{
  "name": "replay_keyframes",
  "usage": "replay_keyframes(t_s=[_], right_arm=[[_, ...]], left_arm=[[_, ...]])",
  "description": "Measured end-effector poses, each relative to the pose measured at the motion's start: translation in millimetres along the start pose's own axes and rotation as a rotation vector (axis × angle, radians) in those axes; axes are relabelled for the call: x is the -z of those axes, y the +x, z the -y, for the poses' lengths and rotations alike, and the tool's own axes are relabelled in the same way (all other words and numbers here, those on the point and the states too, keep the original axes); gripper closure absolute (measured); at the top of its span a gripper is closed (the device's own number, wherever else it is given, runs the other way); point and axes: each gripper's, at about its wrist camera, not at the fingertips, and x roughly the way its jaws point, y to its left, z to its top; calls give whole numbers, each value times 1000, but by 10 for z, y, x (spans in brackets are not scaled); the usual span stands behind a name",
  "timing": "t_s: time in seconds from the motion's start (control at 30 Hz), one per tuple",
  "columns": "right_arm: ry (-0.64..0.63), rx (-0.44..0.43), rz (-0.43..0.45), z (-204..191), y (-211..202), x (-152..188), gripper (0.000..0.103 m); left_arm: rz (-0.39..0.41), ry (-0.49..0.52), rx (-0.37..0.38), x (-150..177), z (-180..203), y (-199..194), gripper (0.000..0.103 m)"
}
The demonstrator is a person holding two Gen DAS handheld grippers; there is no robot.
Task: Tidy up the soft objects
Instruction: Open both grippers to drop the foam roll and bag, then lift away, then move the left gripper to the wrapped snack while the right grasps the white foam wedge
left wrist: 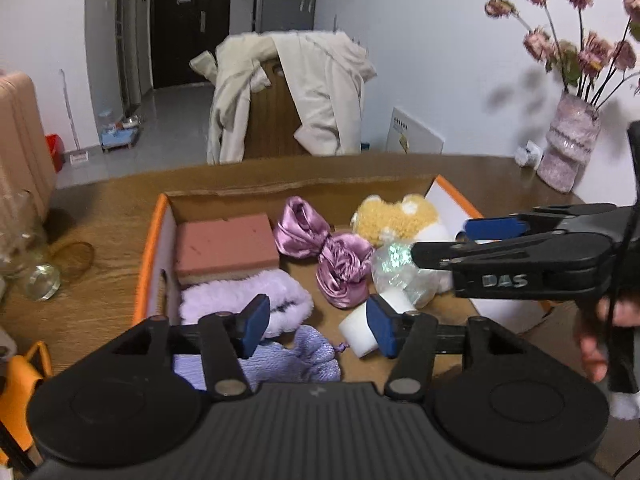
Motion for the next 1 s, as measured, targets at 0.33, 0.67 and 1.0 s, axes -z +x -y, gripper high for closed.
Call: replay_keyframes(t_s=[0.33, 0.67, 1.0], right_arm=[[-30, 19, 173, -69, -1360, 131, 26], [-93, -18, 379, -427, -2630, 1146, 16], [-162, -36, 482, -781, -3200, 2438, 9]], left_arm=[[177, 46, -24, 165, 55, -1191, 27], [409, 78, -77, 1146, 342, -2375, 11], [503, 57, -71, 2285, 620, -2924, 3]])
